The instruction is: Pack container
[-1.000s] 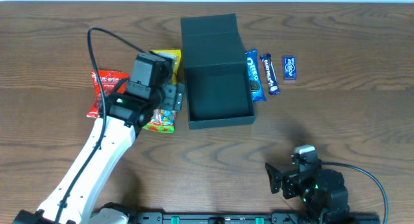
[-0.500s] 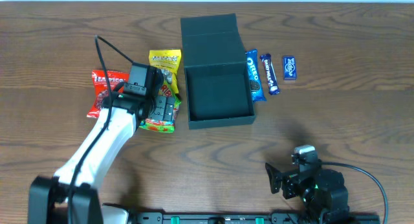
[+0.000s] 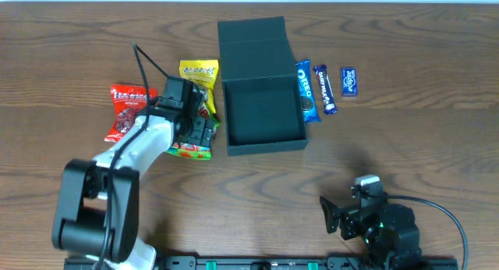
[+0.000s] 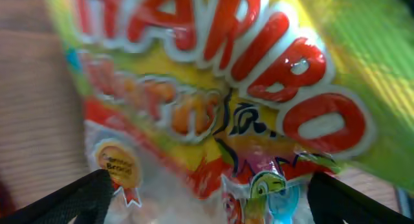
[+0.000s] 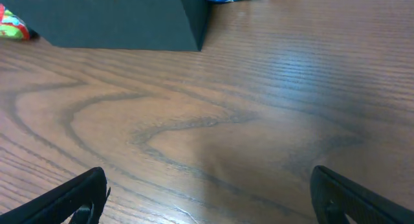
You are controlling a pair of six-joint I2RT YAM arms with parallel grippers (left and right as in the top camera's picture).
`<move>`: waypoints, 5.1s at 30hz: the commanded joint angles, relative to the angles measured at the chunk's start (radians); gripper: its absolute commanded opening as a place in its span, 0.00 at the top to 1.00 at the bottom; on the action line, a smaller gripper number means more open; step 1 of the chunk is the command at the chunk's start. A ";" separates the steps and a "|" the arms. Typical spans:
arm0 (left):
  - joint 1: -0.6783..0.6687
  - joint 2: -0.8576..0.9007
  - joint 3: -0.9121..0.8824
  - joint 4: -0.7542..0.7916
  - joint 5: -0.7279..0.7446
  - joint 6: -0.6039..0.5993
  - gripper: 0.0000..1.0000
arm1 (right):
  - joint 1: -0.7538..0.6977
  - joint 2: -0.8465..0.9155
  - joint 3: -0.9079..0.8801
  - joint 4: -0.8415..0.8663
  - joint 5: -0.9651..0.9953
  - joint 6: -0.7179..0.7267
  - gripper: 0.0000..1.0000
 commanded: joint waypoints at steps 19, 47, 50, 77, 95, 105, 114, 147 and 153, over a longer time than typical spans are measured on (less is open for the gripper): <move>0.007 -0.084 0.051 -0.048 0.018 0.004 0.94 | 0.016 -0.006 -0.005 0.002 -0.001 0.010 0.01; -0.402 -0.145 0.183 0.120 -0.027 0.580 0.94 | 0.016 -0.006 -0.005 0.002 -0.001 0.010 0.01; -0.425 -0.104 0.183 0.120 -0.026 0.609 0.94 | 0.016 -0.006 -0.005 0.002 -0.001 0.010 0.01; -0.436 -0.087 0.184 0.210 -0.004 0.445 0.20 | 0.016 -0.006 -0.005 0.002 -0.001 0.010 0.01; -0.411 0.046 0.184 0.284 0.237 0.199 0.94 | 0.016 -0.006 -0.005 0.002 -0.001 0.010 0.01; -0.413 0.142 0.184 0.279 0.309 0.148 0.94 | 0.016 -0.006 -0.005 0.002 -0.001 0.010 0.01; -0.413 0.192 0.184 0.284 0.333 0.142 0.94 | 0.016 -0.006 -0.005 0.002 -0.001 0.010 0.01; -0.402 0.092 0.269 0.130 -0.051 0.176 0.94 | 0.016 -0.006 -0.005 0.002 -0.001 0.010 0.01; -0.398 0.184 0.269 0.095 0.034 0.175 0.94 | 0.016 -0.006 -0.005 0.002 -0.001 0.010 0.01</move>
